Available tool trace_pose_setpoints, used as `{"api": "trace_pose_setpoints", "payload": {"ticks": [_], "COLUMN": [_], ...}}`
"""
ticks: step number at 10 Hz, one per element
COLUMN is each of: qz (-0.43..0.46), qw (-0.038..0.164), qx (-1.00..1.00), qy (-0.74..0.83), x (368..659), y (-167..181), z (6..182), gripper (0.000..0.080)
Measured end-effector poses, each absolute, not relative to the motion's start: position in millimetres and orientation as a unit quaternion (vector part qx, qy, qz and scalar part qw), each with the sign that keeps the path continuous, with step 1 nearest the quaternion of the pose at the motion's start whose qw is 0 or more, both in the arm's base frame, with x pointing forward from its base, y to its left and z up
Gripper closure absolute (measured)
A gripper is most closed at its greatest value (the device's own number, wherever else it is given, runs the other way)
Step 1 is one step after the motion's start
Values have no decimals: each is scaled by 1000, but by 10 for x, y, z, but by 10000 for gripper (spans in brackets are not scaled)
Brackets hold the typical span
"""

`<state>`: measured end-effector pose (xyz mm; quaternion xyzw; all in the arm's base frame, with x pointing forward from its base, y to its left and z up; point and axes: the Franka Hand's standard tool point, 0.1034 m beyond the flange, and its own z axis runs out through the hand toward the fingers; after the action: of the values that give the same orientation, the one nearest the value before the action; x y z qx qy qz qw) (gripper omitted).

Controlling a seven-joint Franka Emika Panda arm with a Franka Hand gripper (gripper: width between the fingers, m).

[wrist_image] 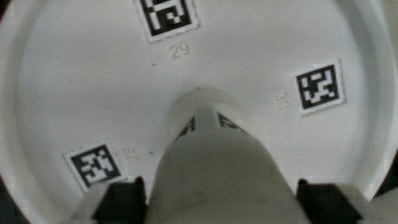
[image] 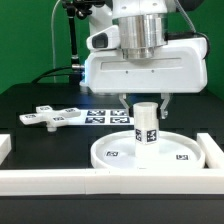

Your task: Assemble round table

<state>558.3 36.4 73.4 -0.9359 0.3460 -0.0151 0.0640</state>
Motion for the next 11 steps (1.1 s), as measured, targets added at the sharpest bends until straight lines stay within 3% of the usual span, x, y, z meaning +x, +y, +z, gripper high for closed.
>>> {"api": "trace_pose_setpoints", "payload": {"ticks": [5, 11], "qz": [16, 44], "qw": [95, 105], "qx": [-791, -682], "qy": [604, 723], "x": [5594, 5586], "y": [402, 438], "z": [732, 730], "gripper": [390, 390]}}
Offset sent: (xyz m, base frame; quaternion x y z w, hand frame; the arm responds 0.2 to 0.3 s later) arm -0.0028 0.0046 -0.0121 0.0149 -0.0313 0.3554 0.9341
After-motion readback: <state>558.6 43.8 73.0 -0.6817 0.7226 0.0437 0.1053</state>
